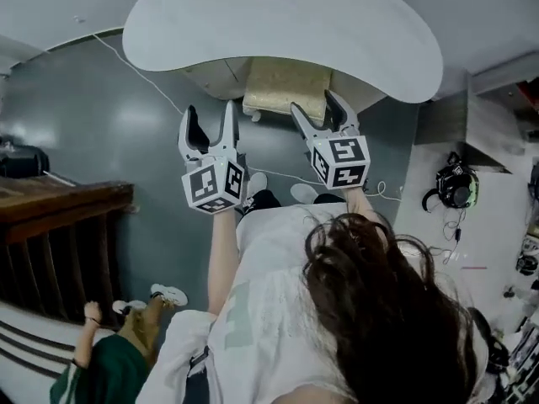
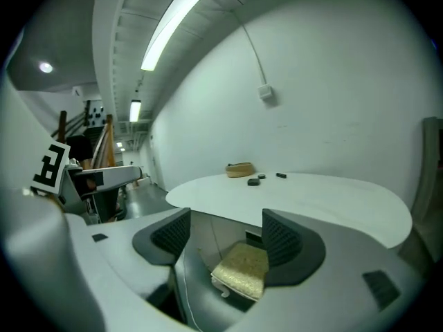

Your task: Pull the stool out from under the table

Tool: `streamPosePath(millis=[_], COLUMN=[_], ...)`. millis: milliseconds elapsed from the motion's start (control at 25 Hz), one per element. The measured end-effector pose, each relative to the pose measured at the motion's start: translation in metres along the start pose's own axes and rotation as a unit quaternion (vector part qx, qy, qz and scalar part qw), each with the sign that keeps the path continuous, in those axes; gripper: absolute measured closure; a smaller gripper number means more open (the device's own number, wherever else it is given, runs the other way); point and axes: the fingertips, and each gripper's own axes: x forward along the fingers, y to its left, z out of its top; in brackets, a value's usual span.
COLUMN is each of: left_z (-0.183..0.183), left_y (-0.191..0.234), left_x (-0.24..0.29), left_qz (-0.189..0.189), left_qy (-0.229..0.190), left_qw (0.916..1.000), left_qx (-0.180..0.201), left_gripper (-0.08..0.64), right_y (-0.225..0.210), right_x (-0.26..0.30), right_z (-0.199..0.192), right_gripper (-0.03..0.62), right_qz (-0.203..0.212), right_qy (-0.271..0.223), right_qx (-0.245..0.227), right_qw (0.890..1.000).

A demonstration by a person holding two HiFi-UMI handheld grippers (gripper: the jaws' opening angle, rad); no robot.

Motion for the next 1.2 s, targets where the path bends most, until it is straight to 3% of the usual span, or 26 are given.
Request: streamPosePath(millis=[280,520,880,1200], left_z=[0.006,-0.004,-0.019,-0.029], left_y=[-0.02,-0.025,-0.044,-0.058], left_x=[0.05,0.065,0.071,0.063], left_qz=[-0.134,-0.195,-0.227,-0.23], left_qy=[0.024,0.045,0.06,0.067], left_qw=[0.9902,0.9789,0.9711,0.9697], left_qx=[0.033,0.04,0.041,0.048], left_gripper=[0.245,0.245,0.245,0.245], right_y=[-0.021,-0.021,-0.042,-0.05], right_x=[-0.01,-0.02,-0.051,-0.068], right_z=[-0.001,-0.013,-0.017,-0.026], right_gripper=[0.275,0.275,0.275,0.275], right_qz=[-0.133,-0.195,-0.25,-0.258], right_qy=[-0.018,-0.017,-0.022,-0.018], right_qx=[0.051,0.076,0.097,0.092], right_qw=[0.99,0.978,0.963,0.962])
